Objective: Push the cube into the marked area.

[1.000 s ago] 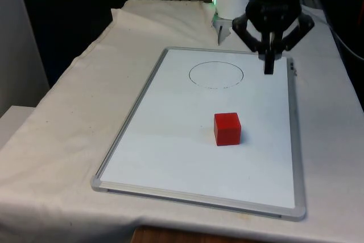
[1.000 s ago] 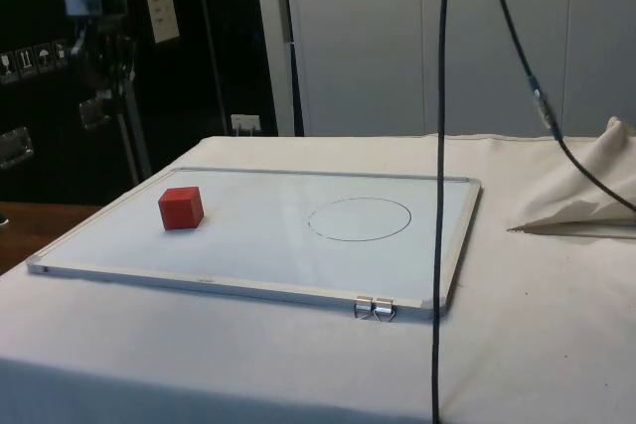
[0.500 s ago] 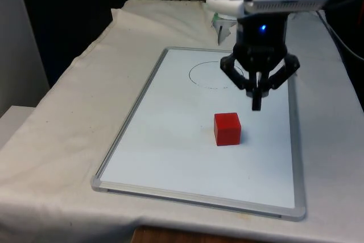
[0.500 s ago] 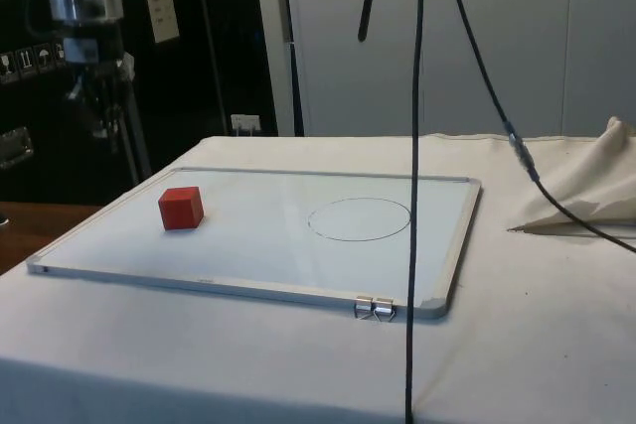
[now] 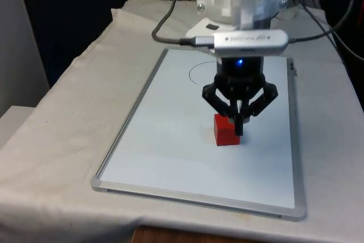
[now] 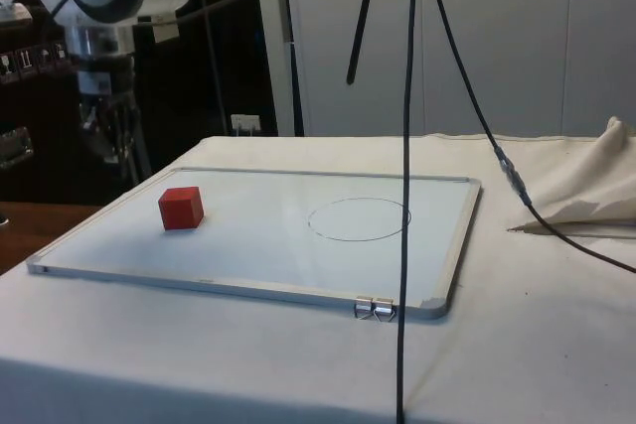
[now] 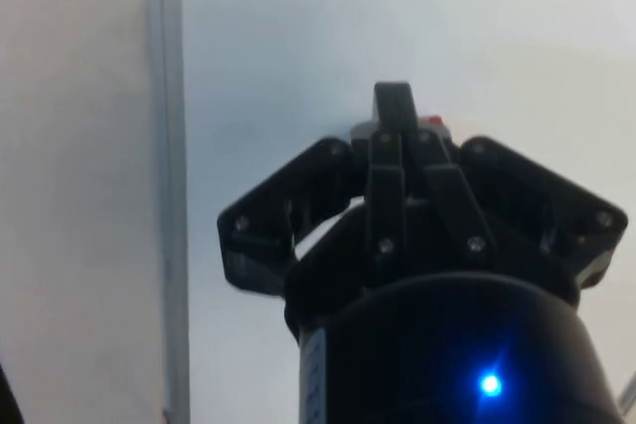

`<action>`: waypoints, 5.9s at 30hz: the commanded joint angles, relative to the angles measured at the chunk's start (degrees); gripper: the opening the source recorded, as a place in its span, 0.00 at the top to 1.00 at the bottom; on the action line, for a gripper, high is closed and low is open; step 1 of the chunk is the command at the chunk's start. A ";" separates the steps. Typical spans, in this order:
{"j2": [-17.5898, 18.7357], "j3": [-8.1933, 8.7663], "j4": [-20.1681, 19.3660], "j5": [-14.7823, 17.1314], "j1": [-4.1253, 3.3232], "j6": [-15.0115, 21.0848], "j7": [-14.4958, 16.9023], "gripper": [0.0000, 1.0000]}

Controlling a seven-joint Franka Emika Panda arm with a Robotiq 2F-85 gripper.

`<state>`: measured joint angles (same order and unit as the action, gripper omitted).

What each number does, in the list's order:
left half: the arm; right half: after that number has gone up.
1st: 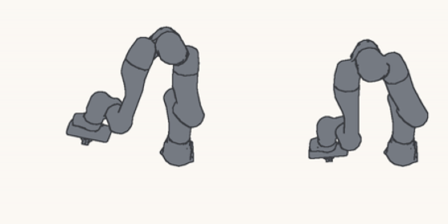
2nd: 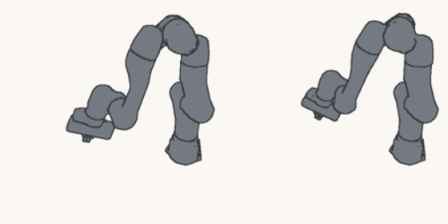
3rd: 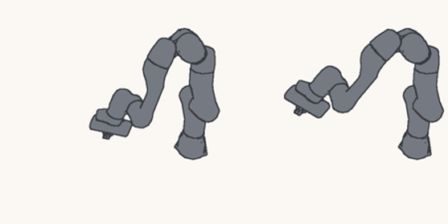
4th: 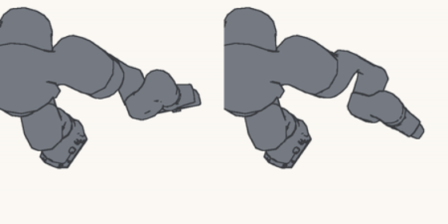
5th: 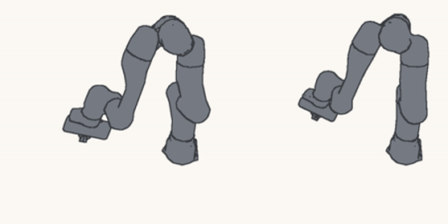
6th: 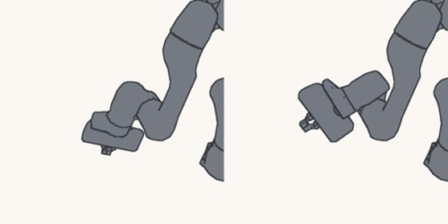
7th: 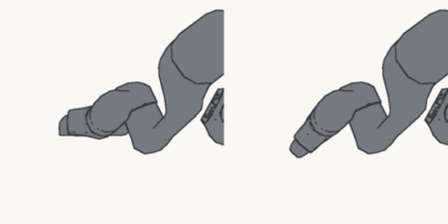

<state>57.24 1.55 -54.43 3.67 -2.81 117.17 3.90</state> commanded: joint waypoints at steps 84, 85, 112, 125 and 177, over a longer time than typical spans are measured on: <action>-3.32 1.78 -13.12 2.98 0.97 -4.35 3.72 1.00; -3.55 1.72 -13.46 2.98 0.86 -4.47 3.72 1.00; -6.02 0.17 -18.33 2.69 -2.58 -6.93 3.50 1.00; -7.68 0.06 -22.57 2.46 -3.21 -6.70 5.33 1.00; -22.86 4.47 -48.13 1.95 -1.95 -3.15 12.49 1.00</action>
<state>35.41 5.90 -100.78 5.90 -4.64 112.64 16.27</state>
